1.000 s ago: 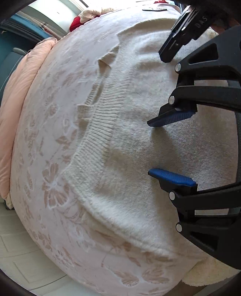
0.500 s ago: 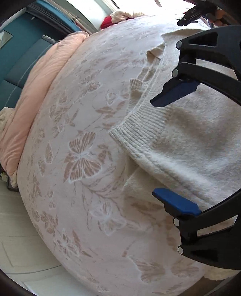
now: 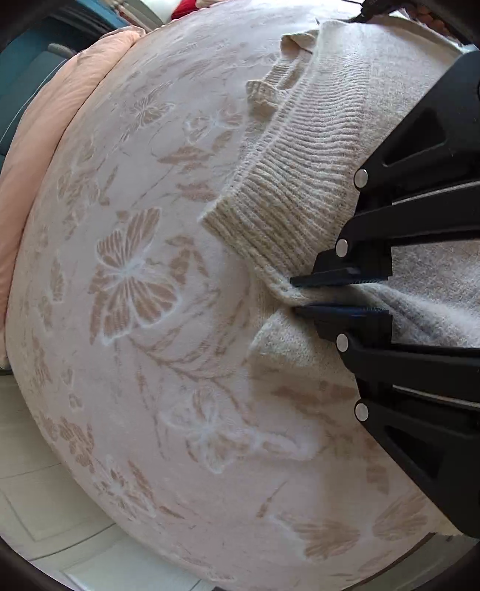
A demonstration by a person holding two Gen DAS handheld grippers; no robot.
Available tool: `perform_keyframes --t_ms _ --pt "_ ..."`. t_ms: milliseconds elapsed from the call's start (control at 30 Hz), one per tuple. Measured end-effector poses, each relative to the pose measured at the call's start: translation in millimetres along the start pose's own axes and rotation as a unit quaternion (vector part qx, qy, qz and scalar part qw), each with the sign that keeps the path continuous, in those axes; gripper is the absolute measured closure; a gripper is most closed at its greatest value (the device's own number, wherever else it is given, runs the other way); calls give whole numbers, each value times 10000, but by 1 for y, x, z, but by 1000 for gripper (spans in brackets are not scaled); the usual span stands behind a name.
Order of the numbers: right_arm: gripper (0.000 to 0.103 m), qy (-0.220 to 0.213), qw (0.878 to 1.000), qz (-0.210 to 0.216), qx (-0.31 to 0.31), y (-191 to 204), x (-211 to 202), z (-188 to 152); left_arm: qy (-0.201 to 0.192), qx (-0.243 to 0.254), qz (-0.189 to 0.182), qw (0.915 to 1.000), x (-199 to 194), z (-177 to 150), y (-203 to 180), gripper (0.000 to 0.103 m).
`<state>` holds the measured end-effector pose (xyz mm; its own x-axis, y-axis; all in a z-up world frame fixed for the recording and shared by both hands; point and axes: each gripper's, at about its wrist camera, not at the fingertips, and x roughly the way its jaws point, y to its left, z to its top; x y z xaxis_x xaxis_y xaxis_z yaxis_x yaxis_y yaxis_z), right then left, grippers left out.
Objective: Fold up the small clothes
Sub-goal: 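Pinch the sweater edge with the left tool and fold it over, then release, then position both open tools at the sweater's folded edge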
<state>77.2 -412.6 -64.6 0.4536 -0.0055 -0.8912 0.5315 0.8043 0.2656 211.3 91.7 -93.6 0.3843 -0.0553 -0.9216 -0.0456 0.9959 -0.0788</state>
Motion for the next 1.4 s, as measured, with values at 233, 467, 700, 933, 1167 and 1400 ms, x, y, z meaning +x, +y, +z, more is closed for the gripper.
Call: perform_keyframes --t_ms 233,467,700,933,1167,1400 --pt "86 -749 9919 340 -971 71 -73 -47 -720 55 -307 9969 -79 -21 -21 56" --pt "87 334 9800 376 -1927 130 -20 -129 59 770 -467 9959 -49 -90 -83 55" --pt "88 375 9697 777 -2284 146 -44 -137 -379 566 -506 9964 -88 -103 -54 50" --pt "87 276 9755 885 -1997 145 -73 -157 -366 531 -108 9979 -115 -121 -34 49" --pt "87 -312 9809 394 -1880 124 -114 -166 -430 982 9 9942 -132 -133 -59 40" --pt "87 -271 9913 158 -1279 83 -116 -174 -322 1190 6 9924 -134 -149 -80 38"
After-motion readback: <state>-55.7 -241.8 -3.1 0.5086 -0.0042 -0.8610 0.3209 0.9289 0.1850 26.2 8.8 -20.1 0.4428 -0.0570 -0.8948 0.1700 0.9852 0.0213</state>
